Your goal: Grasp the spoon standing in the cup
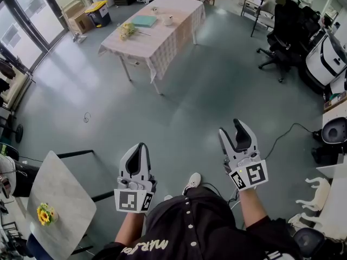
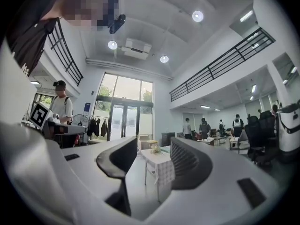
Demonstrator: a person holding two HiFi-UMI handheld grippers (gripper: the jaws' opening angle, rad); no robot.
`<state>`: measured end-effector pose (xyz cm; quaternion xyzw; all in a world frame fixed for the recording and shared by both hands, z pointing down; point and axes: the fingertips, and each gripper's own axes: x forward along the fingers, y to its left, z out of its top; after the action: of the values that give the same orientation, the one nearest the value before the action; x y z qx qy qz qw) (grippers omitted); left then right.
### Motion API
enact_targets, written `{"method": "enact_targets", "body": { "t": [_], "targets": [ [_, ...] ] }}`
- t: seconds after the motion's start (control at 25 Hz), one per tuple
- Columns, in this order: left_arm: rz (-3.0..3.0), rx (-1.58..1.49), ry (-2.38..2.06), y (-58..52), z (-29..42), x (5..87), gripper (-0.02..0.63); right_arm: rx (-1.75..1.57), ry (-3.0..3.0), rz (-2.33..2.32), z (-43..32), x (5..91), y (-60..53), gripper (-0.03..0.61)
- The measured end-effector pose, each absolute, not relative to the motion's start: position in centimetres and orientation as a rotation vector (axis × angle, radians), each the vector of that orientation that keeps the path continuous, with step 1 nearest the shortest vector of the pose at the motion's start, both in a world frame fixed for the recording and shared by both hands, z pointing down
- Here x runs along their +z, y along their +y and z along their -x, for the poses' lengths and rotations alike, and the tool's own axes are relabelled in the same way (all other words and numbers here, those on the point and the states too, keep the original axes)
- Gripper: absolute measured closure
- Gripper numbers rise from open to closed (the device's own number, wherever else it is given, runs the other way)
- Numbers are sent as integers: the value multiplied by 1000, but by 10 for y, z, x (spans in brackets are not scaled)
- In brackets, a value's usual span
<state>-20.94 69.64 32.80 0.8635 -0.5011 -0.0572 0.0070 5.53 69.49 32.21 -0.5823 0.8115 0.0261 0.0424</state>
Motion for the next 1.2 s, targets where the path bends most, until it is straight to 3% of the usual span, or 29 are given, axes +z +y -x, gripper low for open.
{"method": "enact_targets", "body": {
  "t": [0.2, 1.2],
  "targets": [
    [-2693, -164, -1581, 692, 207, 330, 603, 66, 2484, 1767, -58, 323, 686, 317],
    [-2651, -138, -1596, 644, 150, 348, 603, 28, 2509, 1800, -119, 349, 632, 318]
  ]
}}
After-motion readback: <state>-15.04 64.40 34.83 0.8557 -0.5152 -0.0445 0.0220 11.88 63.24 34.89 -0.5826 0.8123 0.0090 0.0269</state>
